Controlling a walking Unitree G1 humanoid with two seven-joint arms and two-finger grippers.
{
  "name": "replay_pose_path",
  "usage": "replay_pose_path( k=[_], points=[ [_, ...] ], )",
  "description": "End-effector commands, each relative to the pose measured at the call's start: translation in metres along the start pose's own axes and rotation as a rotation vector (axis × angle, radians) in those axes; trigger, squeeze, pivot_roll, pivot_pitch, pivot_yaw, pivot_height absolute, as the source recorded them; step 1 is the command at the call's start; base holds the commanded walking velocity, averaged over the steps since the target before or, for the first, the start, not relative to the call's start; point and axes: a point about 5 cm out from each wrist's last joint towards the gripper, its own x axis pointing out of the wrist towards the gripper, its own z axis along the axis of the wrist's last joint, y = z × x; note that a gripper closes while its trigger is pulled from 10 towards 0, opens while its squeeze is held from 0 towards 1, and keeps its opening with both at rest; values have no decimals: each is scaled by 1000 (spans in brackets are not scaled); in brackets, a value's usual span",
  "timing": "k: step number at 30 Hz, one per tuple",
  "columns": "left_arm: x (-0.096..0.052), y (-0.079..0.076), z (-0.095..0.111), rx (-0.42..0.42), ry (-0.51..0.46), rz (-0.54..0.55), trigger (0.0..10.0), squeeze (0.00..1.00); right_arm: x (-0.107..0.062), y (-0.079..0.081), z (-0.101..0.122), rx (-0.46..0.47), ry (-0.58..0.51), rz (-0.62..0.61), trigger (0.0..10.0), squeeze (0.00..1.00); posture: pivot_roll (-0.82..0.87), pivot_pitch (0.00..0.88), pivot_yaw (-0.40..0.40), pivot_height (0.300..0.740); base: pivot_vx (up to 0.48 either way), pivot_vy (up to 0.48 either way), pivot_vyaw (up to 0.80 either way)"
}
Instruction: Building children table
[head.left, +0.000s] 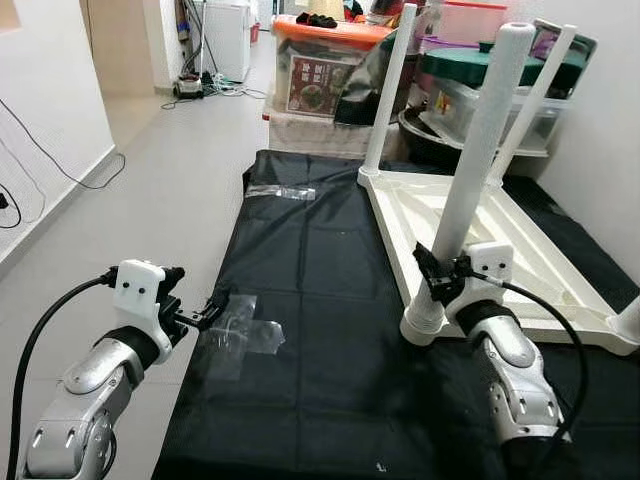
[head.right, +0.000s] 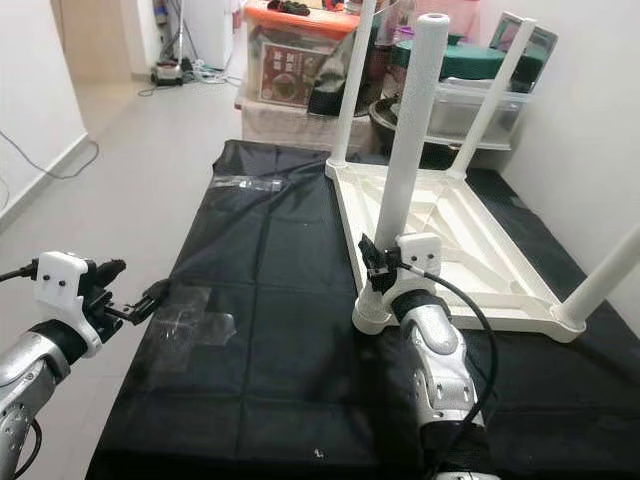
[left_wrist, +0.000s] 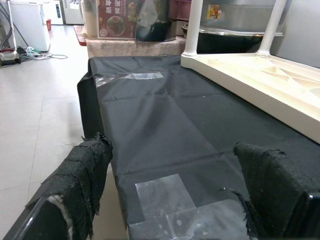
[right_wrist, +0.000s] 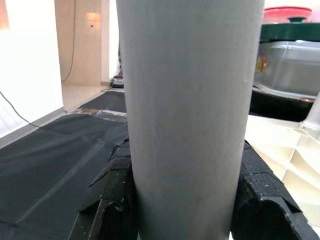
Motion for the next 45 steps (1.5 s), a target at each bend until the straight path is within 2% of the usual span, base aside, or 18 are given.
replay_pose_path(
  k=[1,5,9,10,11,12,14,15,16,18,22,27,30,35,36,45],
  points=[
    [1,0,-1,-7,10,-11,10000,0,-8,6,-38,120,185,-9,0,0,70,0,-102,740,0,0,0],
    [1,0,-1,-6,13,-10,10000,0,-6,3,-42,151,222,-51,0,0,72,0,-102,740,0,0,0],
    [0,1,-1,-4,15,-7,10000,0,-7,-3,-48,164,272,-145,0,0,79,0,-104,740,0,0,0],
    [0,1,-1,-2,15,-6,10000,0,-8,-5,-50,163,290,-205,0,0,79,0,-104,740,0,0,0],
    [0,1,-1,-2,15,-6,10000,0,-8,-5,-50,163,290,-205,0,0,79,0,-104,740,0,0,0],
    [-1,2,-1,1,16,-6,10000,0,-10,-6,-52,157,308,-303,0,0,81,0,-105,740,0,0,0],
    [-1,2,-1,2,16,-6,10000,0,-10,-6,-52,155,310,-315,0,0,81,0,-105,740,0,0,0],
    [-1,2,-1,4,15,-5,10000,0,-15,-9,-55,152,339,-438,0,0,82,0,-105,740,0,0,0],
    [-1,2,-1,4,15,-5,10000,0,-15,-9,-55,152,339,-438,0,0,82,0,-105,740,0,0,0],
    [-1,2,-1,5,15,-5,10000,0,-17,-10,-56,146,348,-477,0,0,86,0,-108,740,0,0,0],
    [-2,2,-1,11,17,-3,10000,0,-28,-7,-51,58,403,-655,0,0,86,0,-110,740,0,0,0],
    [-1,2,-1,20,20,0,10000,0,-31,-3,-40,44,416,-767,0,0,88,0,-117,740,0,0,0],
    [0,2,-1,19,17,4,10000,0,-30,6,-36,39,417,-767,0,0,90,0,-118,740,0,0,0],
    [0,1,-2,18,20,0,10000,0,-28,10,-34,53,418,-733,0,0,85,0,-112,740,0,0,0],
    [0,1,-2,18,21,-2,10000,0,-28,10,-34,64,440,-720,10000,0,85,0,-112,740,0,0,0],
    [3,0,-2,16,20,-11,10000,0,-31,10,-26,91,448,-730,10000,0,73,0,-105,740,0,0,0]
  ],
)
